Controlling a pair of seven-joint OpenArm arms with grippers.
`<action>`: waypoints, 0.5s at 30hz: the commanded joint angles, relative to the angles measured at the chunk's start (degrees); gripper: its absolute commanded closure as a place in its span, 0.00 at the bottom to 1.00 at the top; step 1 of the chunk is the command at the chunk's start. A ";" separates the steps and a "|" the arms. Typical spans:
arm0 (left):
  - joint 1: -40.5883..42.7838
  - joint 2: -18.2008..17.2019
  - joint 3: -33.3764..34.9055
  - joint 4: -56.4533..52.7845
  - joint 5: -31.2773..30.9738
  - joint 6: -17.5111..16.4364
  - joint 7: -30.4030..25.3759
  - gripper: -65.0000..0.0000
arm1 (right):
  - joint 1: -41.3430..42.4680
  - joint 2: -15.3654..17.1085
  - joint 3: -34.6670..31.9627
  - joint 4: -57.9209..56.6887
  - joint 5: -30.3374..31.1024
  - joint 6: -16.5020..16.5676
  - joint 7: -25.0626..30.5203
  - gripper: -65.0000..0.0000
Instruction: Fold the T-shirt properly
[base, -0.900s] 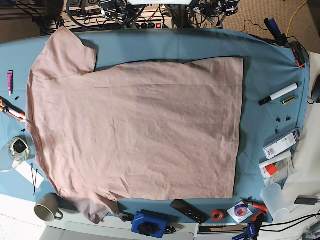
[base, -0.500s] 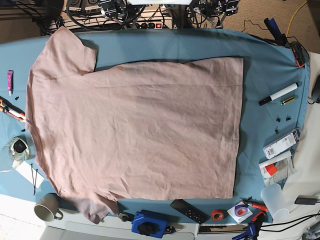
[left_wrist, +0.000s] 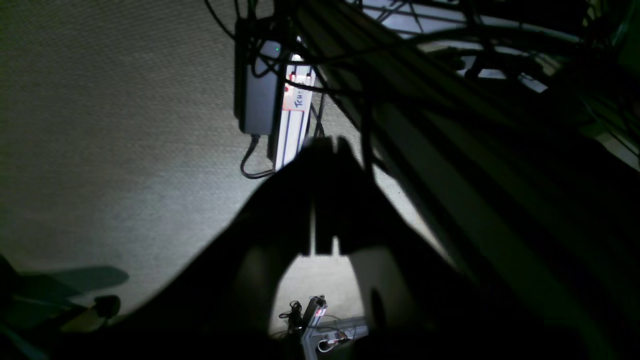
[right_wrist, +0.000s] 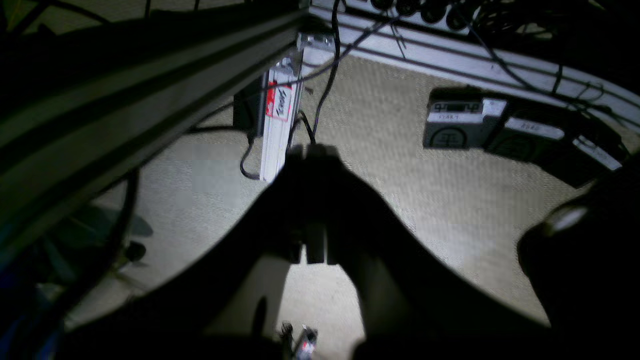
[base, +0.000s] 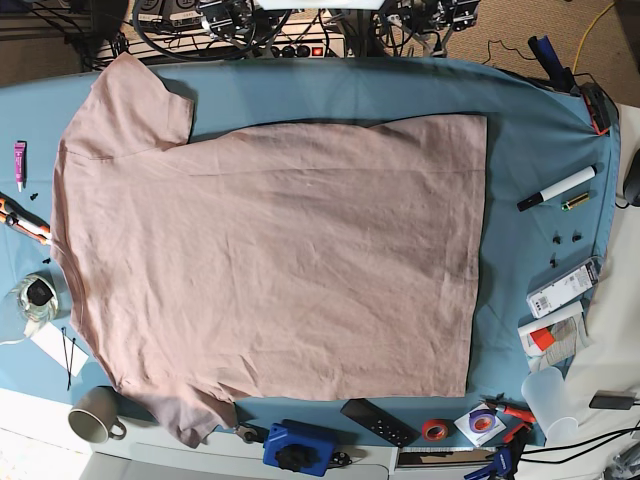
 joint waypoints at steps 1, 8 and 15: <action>1.11 -0.63 -0.02 0.92 0.20 -0.35 0.15 1.00 | -0.44 0.83 0.13 0.68 0.37 0.28 -0.74 1.00; 7.98 -3.32 -0.02 10.62 -0.17 -0.37 0.50 1.00 | -6.45 4.35 0.13 11.39 1.99 0.28 -3.32 1.00; 17.27 -5.29 -0.04 26.99 -6.67 -0.33 7.58 1.00 | -14.40 10.36 0.17 26.56 13.07 0.28 -10.93 1.00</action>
